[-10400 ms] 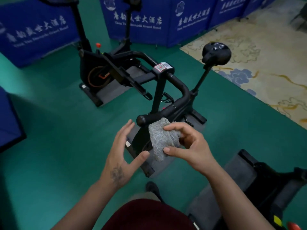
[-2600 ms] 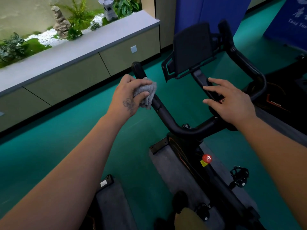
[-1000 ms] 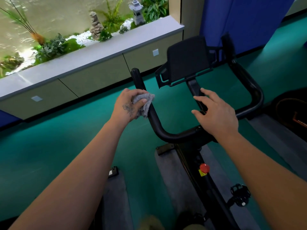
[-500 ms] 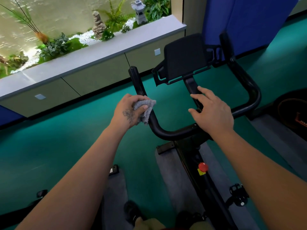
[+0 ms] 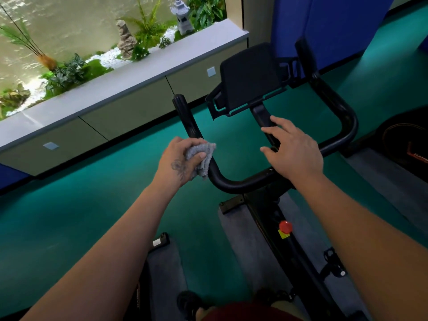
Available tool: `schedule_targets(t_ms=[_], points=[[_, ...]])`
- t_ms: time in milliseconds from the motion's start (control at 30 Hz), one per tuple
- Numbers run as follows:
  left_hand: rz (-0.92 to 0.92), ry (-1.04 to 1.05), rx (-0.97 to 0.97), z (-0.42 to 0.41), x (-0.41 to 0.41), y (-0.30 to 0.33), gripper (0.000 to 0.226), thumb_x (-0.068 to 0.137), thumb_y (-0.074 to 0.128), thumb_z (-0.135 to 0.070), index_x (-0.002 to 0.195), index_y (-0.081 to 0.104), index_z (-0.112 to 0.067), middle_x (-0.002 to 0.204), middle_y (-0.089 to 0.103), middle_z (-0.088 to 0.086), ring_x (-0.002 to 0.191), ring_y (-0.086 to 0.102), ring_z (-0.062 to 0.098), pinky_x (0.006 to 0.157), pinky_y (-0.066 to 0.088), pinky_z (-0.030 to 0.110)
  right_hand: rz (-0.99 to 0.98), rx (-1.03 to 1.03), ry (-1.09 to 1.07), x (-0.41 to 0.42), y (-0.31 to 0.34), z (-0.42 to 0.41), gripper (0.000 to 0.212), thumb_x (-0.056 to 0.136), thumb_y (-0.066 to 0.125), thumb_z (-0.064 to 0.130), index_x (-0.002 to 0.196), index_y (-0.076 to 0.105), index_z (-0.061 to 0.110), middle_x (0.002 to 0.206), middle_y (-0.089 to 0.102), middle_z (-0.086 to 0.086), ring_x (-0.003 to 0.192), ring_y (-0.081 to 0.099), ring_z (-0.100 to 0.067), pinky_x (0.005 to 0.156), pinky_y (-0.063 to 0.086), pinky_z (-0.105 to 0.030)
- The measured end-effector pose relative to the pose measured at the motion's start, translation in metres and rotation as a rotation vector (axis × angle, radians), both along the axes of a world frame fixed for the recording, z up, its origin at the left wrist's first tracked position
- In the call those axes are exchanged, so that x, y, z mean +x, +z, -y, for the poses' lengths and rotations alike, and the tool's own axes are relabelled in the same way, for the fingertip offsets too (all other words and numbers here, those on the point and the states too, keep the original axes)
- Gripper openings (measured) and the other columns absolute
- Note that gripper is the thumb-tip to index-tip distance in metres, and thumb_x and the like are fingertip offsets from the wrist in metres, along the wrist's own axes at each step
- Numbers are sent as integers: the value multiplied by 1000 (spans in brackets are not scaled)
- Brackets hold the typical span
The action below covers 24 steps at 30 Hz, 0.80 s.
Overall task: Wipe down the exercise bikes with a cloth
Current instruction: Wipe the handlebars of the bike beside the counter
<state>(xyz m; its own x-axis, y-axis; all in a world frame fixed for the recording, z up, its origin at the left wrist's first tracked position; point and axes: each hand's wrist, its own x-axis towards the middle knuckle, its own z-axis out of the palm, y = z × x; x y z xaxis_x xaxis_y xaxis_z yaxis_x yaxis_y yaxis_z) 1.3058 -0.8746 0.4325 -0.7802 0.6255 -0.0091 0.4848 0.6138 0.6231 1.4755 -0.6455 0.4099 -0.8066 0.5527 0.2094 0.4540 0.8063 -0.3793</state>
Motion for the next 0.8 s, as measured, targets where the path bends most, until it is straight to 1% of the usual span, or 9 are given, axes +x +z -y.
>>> schedule_targets(t_ms=[133, 200, 367, 467, 500, 600, 667, 700, 800], points=[[17, 35, 12, -3, -6, 2, 28, 96, 80, -27, 123, 77, -31, 111, 60, 3, 104, 60, 22, 94, 45, 34, 2, -8, -4, -1, 0, 1, 51, 94, 72, 45, 144, 60, 35, 164, 39, 14, 131, 59, -22, 104, 50, -47], [16, 47, 22, -3, -3, 2, 28, 97, 79, -27, 124, 77, -30, 111, 59, 3, 104, 59, 21, 94, 45, 34, 1, -11, -6, -1, -1, 1, 52, 95, 71, 46, 144, 59, 36, 164, 38, 15, 133, 58, -21, 106, 48, -47], [23, 32, 30, 1, 14, -4, 26, 98, 78, -25, 124, 76, -31, 111, 57, 1, 103, 57, 17, 90, 41, 27, -10, -20, -3, 0, -1, 0, 51, 95, 70, 47, 144, 60, 36, 164, 38, 15, 134, 57, -21, 107, 48, -47], [21, 23, 35, 5, 15, -4, 26, 98, 78, -27, 123, 76, -34, 110, 58, -1, 101, 57, 14, 81, 40, 17, -13, -26, -7, 1, 1, 1, 51, 95, 70, 48, 143, 60, 36, 164, 39, 15, 130, 60, -22, 105, 50, -47], [23, 25, 35, 4, 14, -3, 26, 97, 79, -27, 122, 76, -35, 111, 59, 0, 102, 57, 14, 81, 40, 17, -12, -26, -9, 1, 1, 1, 51, 95, 70, 48, 143, 60, 36, 164, 39, 15, 129, 61, -22, 105, 50, -46], [12, 55, 10, -3, 10, 0, 26, 98, 77, -26, 123, 77, -33, 116, 60, 3, 105, 57, 17, 91, 41, 28, -11, -12, -5, 2, 1, 1, 51, 95, 70, 48, 144, 61, 35, 164, 39, 14, 131, 59, -22, 104, 49, -45], [-7, 72, 13, -5, 13, -1, 26, 98, 77, -26, 124, 76, -32, 116, 58, 3, 103, 57, 19, 91, 42, 29, -9, -10, -2, 2, 2, 1, 51, 95, 70, 48, 144, 61, 35, 164, 39, 14, 132, 59, -22, 104, 48, -45], [-11, 71, 21, -4, 16, -2, 27, 99, 76, -25, 124, 76, -32, 115, 57, 3, 102, 57, 18, 88, 43, 27, -7, -10, 1, 2, 2, 1, 51, 95, 70, 48, 144, 61, 34, 164, 40, 14, 132, 59, -23, 104, 48, -45], [-5, 52, 24, 3, 30, -6, 27, 99, 75, -24, 125, 75, -32, 114, 56, 2, 100, 56, 15, 75, 36, 9, 7, -13, 3, 2, 2, 1, 52, 95, 69, 49, 145, 60, 34, 164, 39, 13, 133, 58, -24, 104, 48, -45]])
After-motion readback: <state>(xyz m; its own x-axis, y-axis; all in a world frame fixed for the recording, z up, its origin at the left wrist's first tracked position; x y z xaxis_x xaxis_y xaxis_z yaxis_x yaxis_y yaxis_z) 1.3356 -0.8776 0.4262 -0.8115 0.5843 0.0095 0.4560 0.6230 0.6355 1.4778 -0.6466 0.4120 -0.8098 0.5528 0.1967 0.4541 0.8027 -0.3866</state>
